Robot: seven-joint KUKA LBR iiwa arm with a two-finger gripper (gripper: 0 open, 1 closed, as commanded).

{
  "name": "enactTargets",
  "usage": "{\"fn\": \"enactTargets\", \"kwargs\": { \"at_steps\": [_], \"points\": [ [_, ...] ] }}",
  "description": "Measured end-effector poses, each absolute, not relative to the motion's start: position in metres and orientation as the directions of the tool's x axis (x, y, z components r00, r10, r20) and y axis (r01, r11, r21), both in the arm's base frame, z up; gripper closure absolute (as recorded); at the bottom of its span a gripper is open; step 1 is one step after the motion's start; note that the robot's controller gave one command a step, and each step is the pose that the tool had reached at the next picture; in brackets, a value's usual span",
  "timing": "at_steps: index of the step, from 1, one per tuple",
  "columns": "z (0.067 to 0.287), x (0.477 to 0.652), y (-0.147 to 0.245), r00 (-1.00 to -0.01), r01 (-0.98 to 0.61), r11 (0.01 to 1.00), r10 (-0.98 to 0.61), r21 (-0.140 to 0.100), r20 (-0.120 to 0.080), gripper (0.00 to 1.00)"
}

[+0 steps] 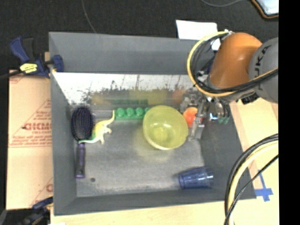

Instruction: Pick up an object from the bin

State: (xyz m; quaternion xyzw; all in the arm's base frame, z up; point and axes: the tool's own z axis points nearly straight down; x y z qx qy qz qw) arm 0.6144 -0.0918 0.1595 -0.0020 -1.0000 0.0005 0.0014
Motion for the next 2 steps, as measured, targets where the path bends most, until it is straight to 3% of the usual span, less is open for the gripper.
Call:
{"fn": "enactTargets", "kwargs": {
  "at_steps": [1,2],
  "points": [
    [0.163,0.616,-0.092,-1.0,0.001,1.0,0.001,-0.002,-0.004,0.0],
    [0.071,0.597,-0.085,-0.982,-0.187,0.982,-0.187,-0.004,-0.002,0.0]
  ]
}}
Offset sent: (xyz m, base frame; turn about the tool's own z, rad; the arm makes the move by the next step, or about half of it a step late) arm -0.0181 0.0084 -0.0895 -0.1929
